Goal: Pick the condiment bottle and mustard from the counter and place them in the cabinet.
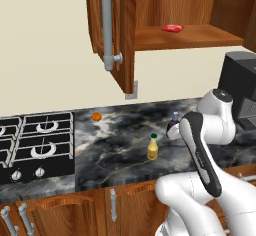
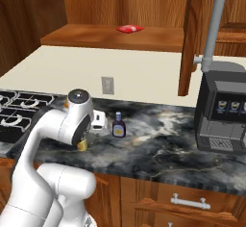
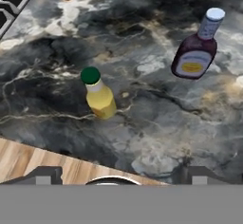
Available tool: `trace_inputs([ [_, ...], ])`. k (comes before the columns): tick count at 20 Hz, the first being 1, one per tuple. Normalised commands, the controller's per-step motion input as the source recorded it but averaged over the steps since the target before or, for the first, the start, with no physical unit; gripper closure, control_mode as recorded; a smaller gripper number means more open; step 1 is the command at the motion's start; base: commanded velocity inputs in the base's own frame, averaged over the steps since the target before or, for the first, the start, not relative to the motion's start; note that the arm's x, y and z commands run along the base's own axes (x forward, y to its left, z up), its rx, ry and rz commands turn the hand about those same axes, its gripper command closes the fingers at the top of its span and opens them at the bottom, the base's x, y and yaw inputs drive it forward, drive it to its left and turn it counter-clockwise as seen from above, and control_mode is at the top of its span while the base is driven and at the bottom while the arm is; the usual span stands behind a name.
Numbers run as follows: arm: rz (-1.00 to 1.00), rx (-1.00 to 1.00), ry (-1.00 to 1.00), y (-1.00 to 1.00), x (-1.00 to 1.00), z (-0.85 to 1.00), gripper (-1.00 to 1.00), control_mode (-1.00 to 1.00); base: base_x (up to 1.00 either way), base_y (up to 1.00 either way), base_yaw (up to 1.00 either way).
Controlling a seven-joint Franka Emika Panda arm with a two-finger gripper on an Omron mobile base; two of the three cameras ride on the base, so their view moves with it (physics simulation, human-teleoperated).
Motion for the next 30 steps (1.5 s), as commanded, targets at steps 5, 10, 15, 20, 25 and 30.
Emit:
trace_inputs([
  [5,0.04,0.0,-0.01,0.05,0.25,-0.32,-1.0,-1.0,0.0,0.0,0.0],
  [10,0.03,0.0,-0.08,0.13,0.29,-0.22,-1.0,-1.0,0.0,0.0,0.0],
  [15,0.03,0.0,-0.1,0.15,0.28,-0.19,-1.0,-1.0,0.0,0.0,0.0],
  [20,0.07,0.01,-0.07,0.15,0.17,-0.25,-1.0,-1.0,0.0,0.0,0.0],
  [25,0.09,0.0,-0.04,0.18,0.1,-0.27,-1.0,-1.0,0.0,0.0,0.0],
  [30,0.06,0.0,0.0,0.05,0.0,-0.18,-1.0,-1.0,0.0,0.0,0.0],
])
